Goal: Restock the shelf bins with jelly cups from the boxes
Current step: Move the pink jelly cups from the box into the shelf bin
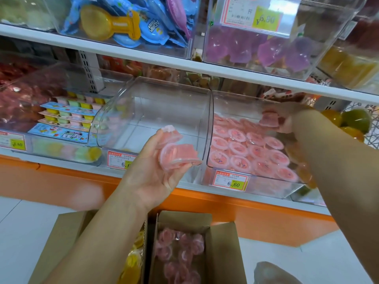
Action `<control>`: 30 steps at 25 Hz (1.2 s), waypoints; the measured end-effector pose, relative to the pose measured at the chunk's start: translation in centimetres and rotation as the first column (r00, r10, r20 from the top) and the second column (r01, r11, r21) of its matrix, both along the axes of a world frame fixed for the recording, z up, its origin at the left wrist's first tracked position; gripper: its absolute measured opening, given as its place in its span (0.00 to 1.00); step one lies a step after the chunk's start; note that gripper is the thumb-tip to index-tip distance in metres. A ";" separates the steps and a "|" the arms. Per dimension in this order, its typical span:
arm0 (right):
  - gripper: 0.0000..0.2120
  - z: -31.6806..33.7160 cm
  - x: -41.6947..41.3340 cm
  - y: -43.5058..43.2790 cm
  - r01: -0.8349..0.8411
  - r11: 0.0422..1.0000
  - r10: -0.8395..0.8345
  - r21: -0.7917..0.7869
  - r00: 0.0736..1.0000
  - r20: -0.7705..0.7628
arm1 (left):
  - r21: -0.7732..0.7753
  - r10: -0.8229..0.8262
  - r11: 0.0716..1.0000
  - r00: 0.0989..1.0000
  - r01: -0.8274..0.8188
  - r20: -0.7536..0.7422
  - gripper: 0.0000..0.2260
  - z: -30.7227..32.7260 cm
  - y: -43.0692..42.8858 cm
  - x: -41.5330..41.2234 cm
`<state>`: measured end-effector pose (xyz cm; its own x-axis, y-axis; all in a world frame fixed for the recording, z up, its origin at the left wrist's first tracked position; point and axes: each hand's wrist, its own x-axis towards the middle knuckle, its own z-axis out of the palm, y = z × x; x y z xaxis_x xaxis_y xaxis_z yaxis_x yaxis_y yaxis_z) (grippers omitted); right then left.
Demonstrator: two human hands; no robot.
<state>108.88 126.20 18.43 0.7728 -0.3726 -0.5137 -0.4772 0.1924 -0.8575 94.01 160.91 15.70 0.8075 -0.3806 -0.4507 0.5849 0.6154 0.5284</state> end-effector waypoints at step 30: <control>0.20 -1.1 -1.7 -0.4 -0.295 0.413 0.242 -0.862 0.948 -0.208 | -0.045 -0.001 0.999 1.000 0.000 -0.031 0.22 -0.5 0.2 0.0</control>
